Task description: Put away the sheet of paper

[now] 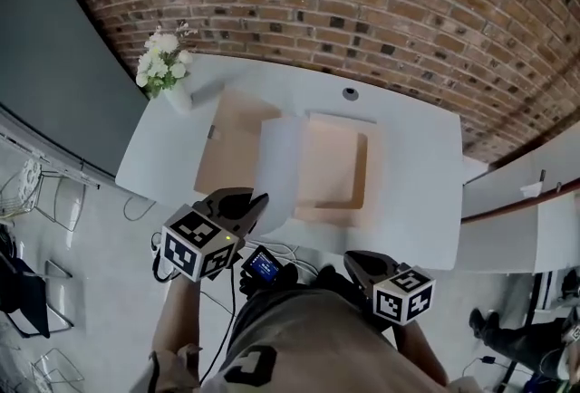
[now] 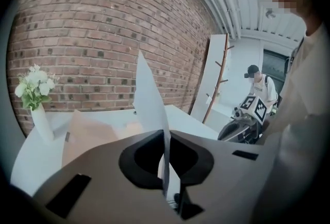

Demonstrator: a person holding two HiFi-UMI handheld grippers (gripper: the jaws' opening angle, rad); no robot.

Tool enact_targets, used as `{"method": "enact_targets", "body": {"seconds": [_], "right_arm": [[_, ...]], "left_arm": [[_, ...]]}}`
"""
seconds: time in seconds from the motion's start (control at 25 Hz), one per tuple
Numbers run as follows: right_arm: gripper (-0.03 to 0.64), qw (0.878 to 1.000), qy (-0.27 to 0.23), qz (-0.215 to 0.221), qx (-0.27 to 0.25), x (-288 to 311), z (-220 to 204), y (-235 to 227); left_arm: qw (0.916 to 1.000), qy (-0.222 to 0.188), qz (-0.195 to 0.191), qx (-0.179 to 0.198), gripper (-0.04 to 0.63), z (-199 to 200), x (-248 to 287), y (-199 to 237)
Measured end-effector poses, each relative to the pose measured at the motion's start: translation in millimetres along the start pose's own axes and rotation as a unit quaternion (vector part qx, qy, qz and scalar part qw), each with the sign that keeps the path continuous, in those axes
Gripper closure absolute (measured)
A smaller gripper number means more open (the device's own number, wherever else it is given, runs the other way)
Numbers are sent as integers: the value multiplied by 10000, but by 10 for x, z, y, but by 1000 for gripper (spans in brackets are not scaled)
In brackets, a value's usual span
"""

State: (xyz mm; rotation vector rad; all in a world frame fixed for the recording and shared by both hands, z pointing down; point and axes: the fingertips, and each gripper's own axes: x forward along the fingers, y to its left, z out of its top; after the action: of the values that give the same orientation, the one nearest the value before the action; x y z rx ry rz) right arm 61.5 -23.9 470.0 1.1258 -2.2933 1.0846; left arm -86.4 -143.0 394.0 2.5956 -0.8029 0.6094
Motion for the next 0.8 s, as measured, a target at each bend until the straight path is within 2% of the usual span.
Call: {"method": "enact_targets", "body": {"seconds": [0.24, 0.48, 0.68, 0.8], "right_arm": [[595, 9998, 16, -154, -158, 139, 45, 116], [595, 9988, -22, 90, -479, 203, 183, 177], [595, 9992, 73, 196, -328, 193, 208, 30], [595, 9996, 120, 215, -168, 149, 194, -93]], "left_arm": [[10000, -39, -56, 1, 581, 39, -5, 287], [10000, 28, -59, -5, 581, 150, 111, 479], [9997, 203, -141, -5, 581, 227, 247, 535], [9984, 188, -293, -447, 581, 256, 345, 630]]}}
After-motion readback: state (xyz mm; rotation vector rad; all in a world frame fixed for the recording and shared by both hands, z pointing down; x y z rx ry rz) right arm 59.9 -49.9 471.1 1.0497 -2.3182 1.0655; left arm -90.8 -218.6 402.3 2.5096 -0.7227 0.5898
